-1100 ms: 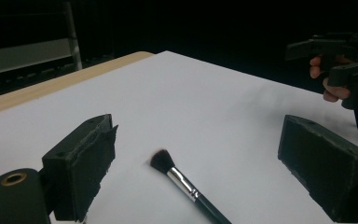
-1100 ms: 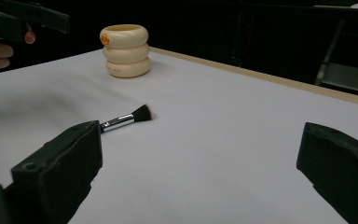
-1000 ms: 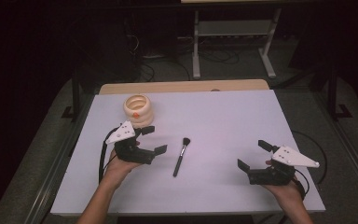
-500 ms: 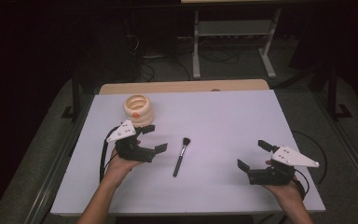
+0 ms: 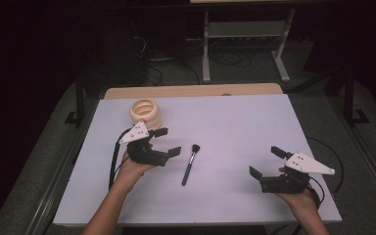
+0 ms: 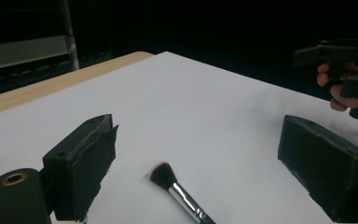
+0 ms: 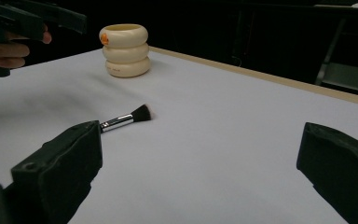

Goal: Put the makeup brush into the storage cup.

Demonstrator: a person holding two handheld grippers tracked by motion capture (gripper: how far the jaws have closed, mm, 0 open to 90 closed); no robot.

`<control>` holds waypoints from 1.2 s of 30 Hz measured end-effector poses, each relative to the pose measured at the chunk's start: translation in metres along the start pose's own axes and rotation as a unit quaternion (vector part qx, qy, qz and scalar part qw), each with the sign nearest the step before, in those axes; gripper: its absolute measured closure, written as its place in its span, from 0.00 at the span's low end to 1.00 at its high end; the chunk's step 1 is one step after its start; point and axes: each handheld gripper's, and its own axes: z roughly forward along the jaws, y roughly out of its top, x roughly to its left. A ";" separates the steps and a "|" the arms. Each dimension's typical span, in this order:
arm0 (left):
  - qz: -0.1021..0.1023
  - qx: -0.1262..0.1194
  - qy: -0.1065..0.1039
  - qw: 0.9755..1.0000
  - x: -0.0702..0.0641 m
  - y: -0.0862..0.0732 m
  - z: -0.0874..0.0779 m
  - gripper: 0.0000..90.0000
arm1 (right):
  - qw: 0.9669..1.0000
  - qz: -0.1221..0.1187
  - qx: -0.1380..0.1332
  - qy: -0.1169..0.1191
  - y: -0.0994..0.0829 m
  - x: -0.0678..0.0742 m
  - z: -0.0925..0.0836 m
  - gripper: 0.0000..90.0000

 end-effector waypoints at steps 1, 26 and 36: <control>-0.001 -0.001 0.001 1.000 0.000 0.001 0.001 0.12 | 1.000 0.000 0.001 0.001 0.000 0.000 0.000 0.00; 0.006 -0.002 -0.007 1.000 -0.002 0.013 0.030 0.12 | 1.000 0.001 -0.005 -0.003 0.001 0.000 -0.001 0.00; 0.010 -0.003 -0.010 1.000 -0.003 0.018 0.042 0.14 | 1.000 -0.002 -0.009 -0.004 0.002 0.001 -0.001 0.00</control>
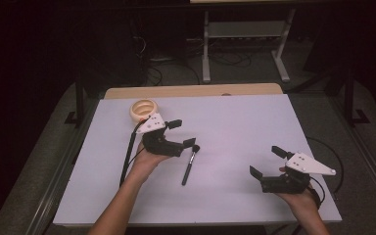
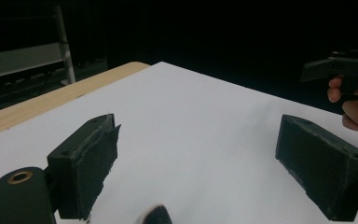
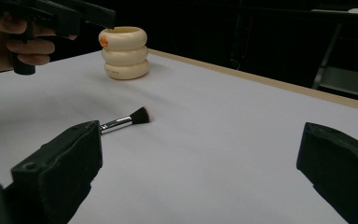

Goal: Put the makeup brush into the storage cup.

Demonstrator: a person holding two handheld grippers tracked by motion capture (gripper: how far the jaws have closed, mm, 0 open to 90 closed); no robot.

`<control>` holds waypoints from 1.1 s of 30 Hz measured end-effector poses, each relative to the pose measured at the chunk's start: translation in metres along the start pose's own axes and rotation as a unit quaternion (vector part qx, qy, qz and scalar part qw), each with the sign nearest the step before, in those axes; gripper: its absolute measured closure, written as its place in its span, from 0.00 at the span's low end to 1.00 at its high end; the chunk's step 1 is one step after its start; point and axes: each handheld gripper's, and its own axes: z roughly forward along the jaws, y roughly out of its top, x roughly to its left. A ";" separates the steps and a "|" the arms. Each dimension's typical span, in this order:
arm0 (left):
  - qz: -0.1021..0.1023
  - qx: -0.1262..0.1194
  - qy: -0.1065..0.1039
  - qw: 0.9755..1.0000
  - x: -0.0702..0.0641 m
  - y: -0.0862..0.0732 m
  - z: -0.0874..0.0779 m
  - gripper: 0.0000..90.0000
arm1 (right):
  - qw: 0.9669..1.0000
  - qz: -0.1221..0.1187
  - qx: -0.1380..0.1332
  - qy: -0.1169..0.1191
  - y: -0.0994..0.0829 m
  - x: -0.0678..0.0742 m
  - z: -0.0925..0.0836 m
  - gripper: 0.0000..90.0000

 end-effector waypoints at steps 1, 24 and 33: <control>0.000 -0.001 0.000 1.000 0.000 0.000 0.001 0.14 | 1.000 0.001 0.000 0.000 0.000 0.000 0.000 0.00; 0.000 0.023 0.013 1.000 0.003 -0.002 0.018 0.15 | 1.000 0.000 0.006 0.004 -0.002 0.003 0.000 0.00; -0.015 0.042 0.028 0.999 0.001 0.002 0.019 0.15 | 1.000 -0.001 0.011 0.008 -0.003 0.004 0.003 0.00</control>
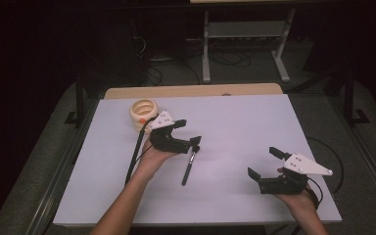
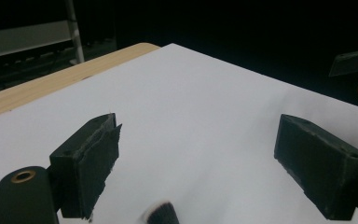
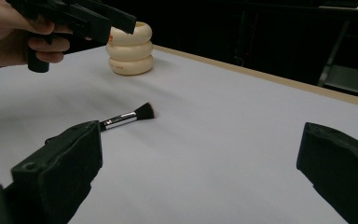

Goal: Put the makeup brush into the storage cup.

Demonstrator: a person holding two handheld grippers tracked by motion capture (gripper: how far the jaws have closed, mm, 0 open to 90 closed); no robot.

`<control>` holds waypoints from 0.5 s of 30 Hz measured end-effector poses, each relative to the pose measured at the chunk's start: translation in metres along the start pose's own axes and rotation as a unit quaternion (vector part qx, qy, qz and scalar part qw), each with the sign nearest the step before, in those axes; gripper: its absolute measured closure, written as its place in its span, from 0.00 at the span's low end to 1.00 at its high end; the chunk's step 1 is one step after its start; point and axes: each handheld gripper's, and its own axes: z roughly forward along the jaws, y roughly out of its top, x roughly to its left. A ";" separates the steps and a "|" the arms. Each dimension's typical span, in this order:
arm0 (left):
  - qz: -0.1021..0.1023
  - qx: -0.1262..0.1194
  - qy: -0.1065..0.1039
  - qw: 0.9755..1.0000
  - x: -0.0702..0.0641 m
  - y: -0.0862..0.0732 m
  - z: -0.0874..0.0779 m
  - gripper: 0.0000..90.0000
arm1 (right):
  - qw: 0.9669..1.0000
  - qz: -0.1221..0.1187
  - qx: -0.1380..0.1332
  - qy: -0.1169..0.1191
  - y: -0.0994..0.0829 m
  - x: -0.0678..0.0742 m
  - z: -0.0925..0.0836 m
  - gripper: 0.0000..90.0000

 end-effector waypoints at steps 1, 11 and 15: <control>-0.006 0.001 0.004 1.000 0.000 0.001 0.000 0.15 | 1.000 -0.001 0.000 0.000 0.000 0.000 0.000 0.00; -0.007 0.031 0.015 0.999 -0.002 0.001 0.002 0.16 | 1.000 0.000 0.002 0.000 0.000 -0.001 0.001 0.00; -0.005 0.044 0.017 0.999 -0.003 0.000 0.005 0.16 | 1.000 0.001 0.002 0.000 0.000 -0.001 0.001 0.00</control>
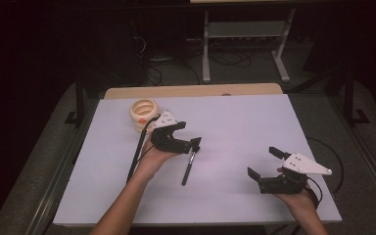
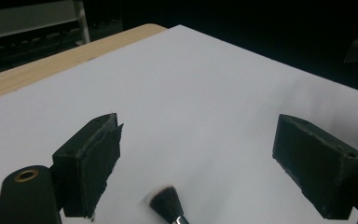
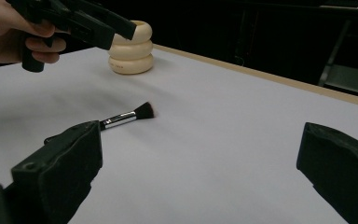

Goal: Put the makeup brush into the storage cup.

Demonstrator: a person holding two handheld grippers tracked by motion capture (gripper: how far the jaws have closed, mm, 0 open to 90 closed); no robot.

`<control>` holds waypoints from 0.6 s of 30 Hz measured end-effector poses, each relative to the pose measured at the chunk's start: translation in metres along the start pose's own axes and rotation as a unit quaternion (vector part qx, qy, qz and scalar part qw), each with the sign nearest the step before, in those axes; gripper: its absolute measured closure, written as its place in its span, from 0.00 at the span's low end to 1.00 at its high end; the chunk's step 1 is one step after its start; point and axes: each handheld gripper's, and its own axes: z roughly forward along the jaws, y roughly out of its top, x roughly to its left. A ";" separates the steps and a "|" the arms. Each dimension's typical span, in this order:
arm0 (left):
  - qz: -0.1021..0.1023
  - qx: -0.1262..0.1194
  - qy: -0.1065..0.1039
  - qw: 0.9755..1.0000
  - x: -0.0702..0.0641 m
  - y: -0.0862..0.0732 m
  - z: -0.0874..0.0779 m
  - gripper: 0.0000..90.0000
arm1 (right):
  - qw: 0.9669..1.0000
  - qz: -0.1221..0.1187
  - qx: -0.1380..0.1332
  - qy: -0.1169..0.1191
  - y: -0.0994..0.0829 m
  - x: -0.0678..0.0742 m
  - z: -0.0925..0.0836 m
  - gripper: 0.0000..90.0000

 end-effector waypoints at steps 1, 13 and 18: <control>-0.003 0.001 0.000 1.000 -0.001 0.000 0.001 0.16 | 1.000 -0.003 -0.002 -0.001 0.000 -0.001 0.000 0.00; 0.000 0.046 0.014 0.999 -0.004 -0.002 0.006 0.24 | 1.000 -0.003 0.001 0.000 0.000 -0.001 0.000 0.00; 0.004 0.066 0.018 0.998 -0.005 -0.003 0.009 0.27 | 1.000 -0.002 0.003 0.001 -0.001 -0.001 0.000 0.00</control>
